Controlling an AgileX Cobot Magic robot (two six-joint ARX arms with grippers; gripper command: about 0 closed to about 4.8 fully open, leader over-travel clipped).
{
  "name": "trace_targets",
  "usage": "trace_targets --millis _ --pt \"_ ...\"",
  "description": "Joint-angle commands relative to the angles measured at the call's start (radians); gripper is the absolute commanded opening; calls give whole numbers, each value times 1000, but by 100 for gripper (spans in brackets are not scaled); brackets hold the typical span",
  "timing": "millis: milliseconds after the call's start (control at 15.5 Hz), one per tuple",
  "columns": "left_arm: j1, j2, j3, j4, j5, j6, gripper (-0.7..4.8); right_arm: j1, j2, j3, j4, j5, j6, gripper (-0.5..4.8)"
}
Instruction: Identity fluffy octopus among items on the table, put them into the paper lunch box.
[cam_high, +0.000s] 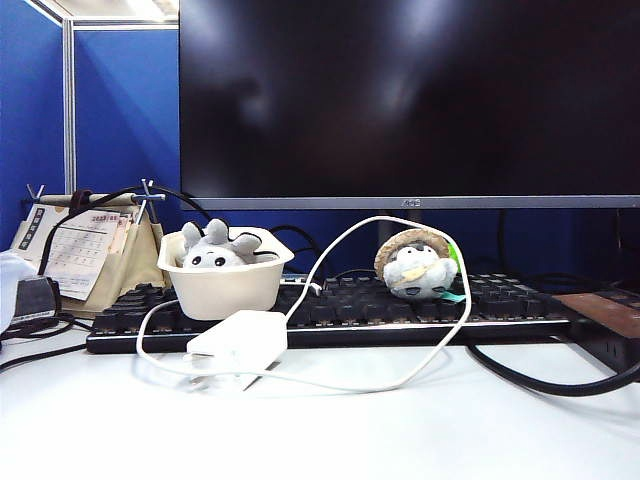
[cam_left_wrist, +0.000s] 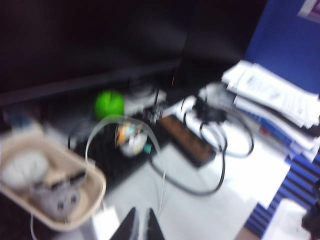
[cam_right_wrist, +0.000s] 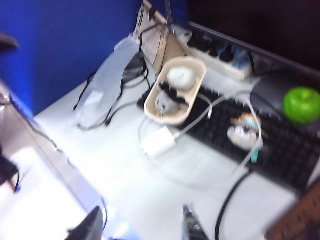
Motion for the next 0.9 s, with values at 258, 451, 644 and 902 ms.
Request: trace_targets --millis 258,451,644,902 --pt "2 -237 4 37 3 -114 30 -2 -231 -119 4 55 98 203" --pt "2 -312 4 43 3 -193 30 -2 -380 -245 93 68 146 206" --pt "2 -348 4 42 24 -241 30 -30 -524 -372 265 2 187 213" --pt "3 -354 1 106 -90 -174 30 -130 -652 -558 594 30 100 213"
